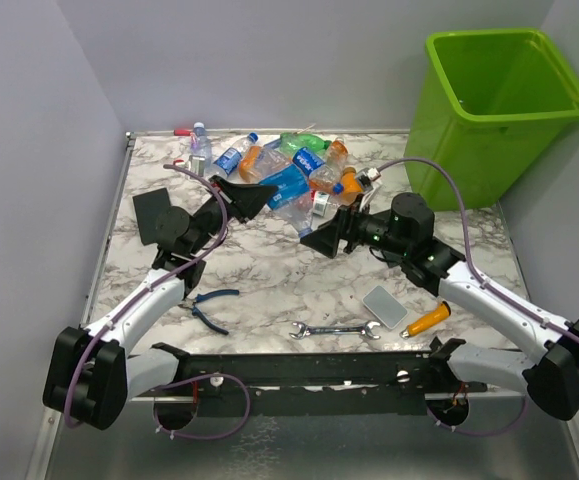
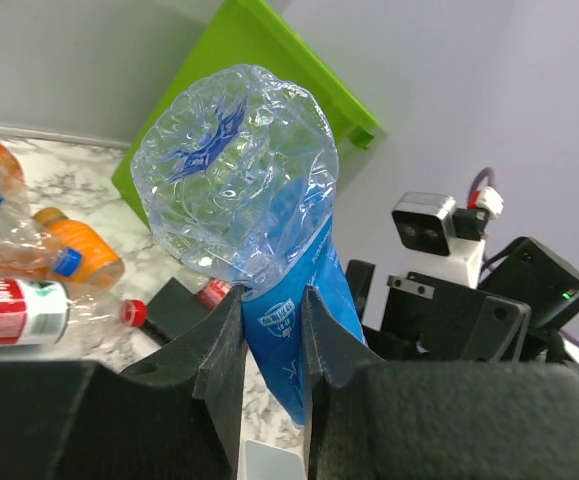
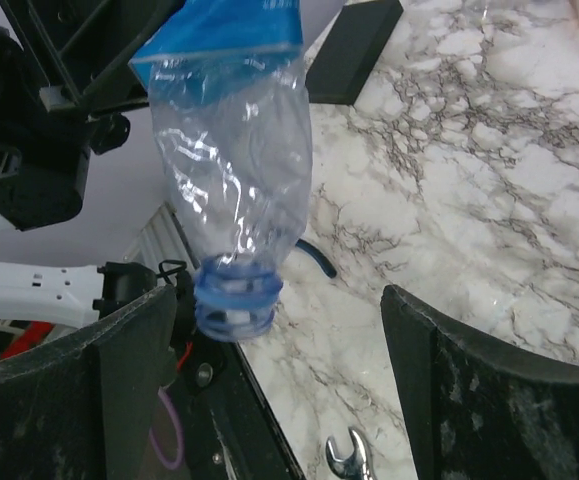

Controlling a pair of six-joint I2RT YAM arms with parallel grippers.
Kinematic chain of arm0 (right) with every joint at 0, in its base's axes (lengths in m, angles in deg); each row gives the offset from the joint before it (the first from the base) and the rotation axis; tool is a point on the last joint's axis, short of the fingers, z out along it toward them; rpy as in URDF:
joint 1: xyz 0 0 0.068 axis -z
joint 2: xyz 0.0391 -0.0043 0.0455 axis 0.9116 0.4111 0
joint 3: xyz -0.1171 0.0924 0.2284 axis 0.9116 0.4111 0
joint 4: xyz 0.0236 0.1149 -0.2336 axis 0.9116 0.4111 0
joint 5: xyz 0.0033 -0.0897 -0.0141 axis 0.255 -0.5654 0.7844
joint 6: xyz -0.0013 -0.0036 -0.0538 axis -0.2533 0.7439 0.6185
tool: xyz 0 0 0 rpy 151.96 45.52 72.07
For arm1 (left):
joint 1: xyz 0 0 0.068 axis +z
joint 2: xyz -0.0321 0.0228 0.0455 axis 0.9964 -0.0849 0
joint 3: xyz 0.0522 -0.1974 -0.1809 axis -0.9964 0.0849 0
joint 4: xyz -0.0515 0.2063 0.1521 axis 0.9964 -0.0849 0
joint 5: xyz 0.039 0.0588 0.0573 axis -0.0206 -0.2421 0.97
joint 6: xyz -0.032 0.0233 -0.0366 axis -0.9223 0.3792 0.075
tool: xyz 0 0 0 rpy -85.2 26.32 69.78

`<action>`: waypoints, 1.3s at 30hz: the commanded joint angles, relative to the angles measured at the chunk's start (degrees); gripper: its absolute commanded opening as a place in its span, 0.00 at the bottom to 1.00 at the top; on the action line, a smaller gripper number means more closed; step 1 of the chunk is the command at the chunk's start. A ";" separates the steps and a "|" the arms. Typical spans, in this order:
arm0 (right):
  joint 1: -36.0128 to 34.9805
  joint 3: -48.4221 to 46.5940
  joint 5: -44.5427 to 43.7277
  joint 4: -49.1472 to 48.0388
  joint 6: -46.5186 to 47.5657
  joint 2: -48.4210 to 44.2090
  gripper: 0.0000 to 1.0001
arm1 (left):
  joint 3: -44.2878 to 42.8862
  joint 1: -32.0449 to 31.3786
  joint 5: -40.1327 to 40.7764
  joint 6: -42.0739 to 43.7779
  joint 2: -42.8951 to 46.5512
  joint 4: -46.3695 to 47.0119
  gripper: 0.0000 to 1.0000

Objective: Put the plastic bottles in the bin
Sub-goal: Pick up the plastic bottle at the center of the board.

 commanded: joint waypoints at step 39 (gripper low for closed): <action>4.21 -14.65 10.64 46.52 4.82 0.51 0.01 | 5.77 -40.43 32.16 120.01 16.30 -33.50 0.99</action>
